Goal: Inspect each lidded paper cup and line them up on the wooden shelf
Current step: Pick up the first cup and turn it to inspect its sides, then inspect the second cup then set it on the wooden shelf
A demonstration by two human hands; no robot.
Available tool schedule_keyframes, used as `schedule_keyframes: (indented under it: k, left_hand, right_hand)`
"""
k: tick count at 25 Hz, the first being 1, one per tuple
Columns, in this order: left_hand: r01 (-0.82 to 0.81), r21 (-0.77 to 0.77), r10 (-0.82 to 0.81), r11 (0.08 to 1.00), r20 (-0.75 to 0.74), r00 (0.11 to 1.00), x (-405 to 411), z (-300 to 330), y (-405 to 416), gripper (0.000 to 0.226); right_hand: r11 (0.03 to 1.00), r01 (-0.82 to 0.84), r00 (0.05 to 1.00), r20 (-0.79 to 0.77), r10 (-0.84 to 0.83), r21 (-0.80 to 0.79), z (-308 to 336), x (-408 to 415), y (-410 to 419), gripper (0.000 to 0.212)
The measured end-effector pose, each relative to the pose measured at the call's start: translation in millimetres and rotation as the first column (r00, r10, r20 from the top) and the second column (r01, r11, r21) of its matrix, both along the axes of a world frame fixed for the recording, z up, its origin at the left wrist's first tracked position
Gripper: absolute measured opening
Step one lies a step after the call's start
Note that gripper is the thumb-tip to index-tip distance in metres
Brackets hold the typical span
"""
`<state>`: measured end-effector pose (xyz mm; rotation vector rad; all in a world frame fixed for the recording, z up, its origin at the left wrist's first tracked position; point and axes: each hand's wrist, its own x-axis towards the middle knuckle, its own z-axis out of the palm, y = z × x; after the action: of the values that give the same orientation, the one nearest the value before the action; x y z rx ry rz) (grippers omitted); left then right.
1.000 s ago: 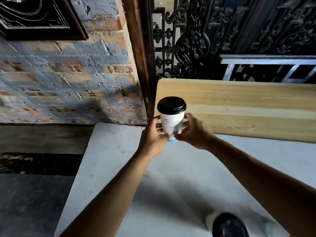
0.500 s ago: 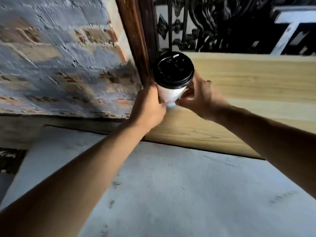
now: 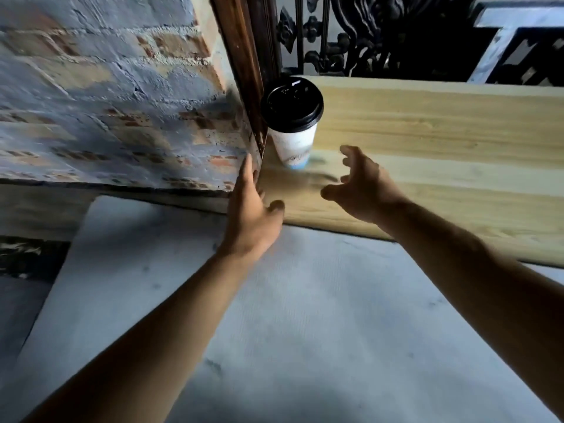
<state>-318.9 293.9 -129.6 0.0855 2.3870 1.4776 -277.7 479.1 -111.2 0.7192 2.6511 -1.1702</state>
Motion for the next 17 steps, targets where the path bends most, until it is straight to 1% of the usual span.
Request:
schedule_keyframes:
  k: [3,5,7,10,11,13,14,16,17]
  left_hand:
    - [0.186,-0.065,-0.192,0.98,-0.098,0.976,73.3,29.7,-40.4,0.082]
    - [0.239,-0.103,-0.251,0.965,-0.125,0.96,109.6,40.2,-62.7,0.078]
    - [0.264,-0.118,-0.278,0.957,-0.123,0.953,149.8,55.6,-85.4,0.077]
    - [0.382,-0.148,-0.4,0.912,-0.126,0.908,218.4,67.5,-122.0,0.078]
    - [0.421,-0.152,-0.438,0.894,-0.099,0.894,241.7,69.7,-131.4,0.079]
    - [0.528,-0.126,-0.531,0.84,0.009,0.847,283.0,73.0,-139.8,0.082]
    - [0.593,-0.104,-0.59,0.798,0.059,0.805,303.1,72.4,-140.2,0.086]
    - [0.7,-0.112,-0.693,0.705,0.103,0.714,335.5,65.4,-131.8,0.106]
    - [0.717,-0.127,-0.714,0.685,0.08,0.696,348.3,61.0,-123.6,0.116]
  right_hand:
    - [0.999,-0.008,0.998,0.059,0.011,-0.054,34.1,67.8,-13.7,0.074]
    - [0.998,0.007,1.0,0.024,-0.006,-0.058,61.0,108.7,-24.3,0.063]
    - [1.0,-0.001,1.0,-0.025,0.0,-0.016,91.2,155.0,-38.6,0.051]
    - [0.996,0.018,0.995,-0.099,-0.01,0.087,129.5,236.2,-62.4,0.039]
    - [0.992,0.017,0.992,-0.128,-0.002,0.122,140.7,264.3,-72.3,0.038]
    - [0.984,-0.004,0.986,-0.166,0.034,0.177,157.7,312.5,-94.0,0.042]
    - [0.981,-0.029,0.984,-0.169,0.062,0.189,163.0,336.9,-105.3,0.047]
    - [0.98,-0.081,0.985,-0.136,0.107,0.183,159.6,379.1,-126.9,0.063]
    - [0.978,-0.102,0.988,-0.096,0.121,0.183,153.7,396.7,-137.2,0.071]
